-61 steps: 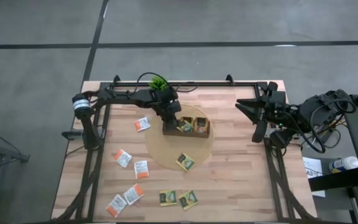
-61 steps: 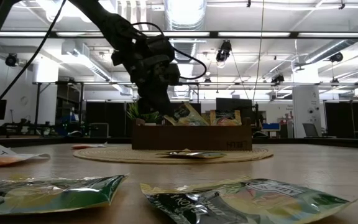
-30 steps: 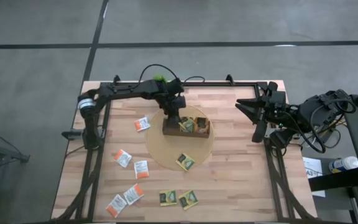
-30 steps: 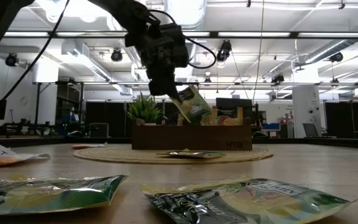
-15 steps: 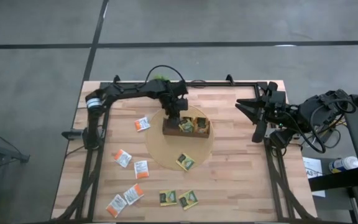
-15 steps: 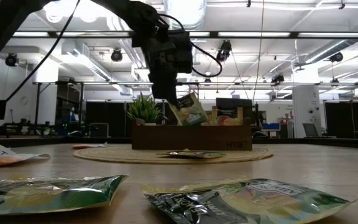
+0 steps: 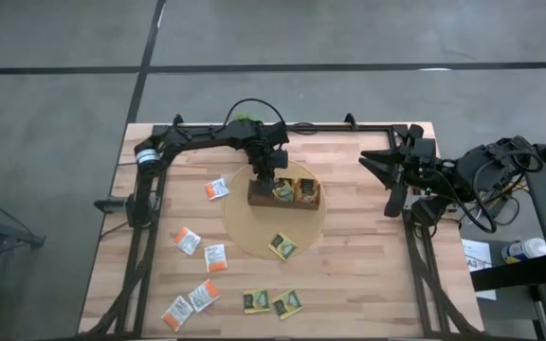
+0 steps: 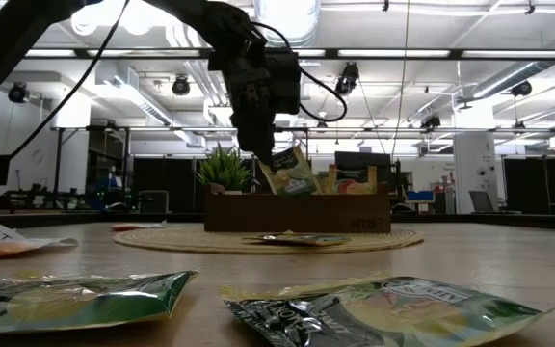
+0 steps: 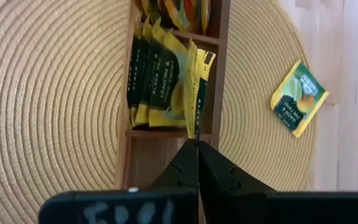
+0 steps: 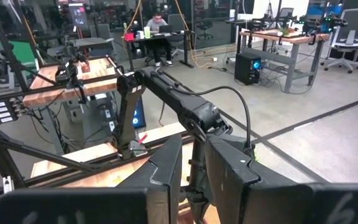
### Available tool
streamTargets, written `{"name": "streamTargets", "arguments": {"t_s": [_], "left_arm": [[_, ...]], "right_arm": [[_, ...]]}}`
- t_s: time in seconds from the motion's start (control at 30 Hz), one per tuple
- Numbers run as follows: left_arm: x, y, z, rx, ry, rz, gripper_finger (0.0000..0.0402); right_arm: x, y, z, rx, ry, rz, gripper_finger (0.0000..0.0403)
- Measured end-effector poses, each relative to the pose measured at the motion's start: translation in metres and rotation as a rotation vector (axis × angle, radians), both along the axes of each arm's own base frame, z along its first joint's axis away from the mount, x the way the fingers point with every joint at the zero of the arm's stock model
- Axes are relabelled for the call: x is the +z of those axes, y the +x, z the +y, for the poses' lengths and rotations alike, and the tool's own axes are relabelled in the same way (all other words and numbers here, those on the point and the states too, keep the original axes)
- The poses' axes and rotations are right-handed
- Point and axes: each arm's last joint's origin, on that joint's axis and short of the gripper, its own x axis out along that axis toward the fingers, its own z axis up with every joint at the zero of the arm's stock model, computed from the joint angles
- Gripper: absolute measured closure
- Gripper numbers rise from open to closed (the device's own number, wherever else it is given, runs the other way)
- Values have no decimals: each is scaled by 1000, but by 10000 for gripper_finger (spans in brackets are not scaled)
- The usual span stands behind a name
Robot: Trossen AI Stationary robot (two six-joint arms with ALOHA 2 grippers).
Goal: Pick & Place Tea
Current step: Put the yellow tea bag into the middle section of the wooden organizer
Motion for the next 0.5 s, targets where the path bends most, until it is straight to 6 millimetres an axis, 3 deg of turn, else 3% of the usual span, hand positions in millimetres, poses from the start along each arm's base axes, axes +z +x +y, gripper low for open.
{"name": "streamTargets", "arguments": {"t_s": [0.5], "left_arm": [[-4,0,1,2,40,38,394]], "right_arm": [[0,0,0,0,0,0,335]]}}
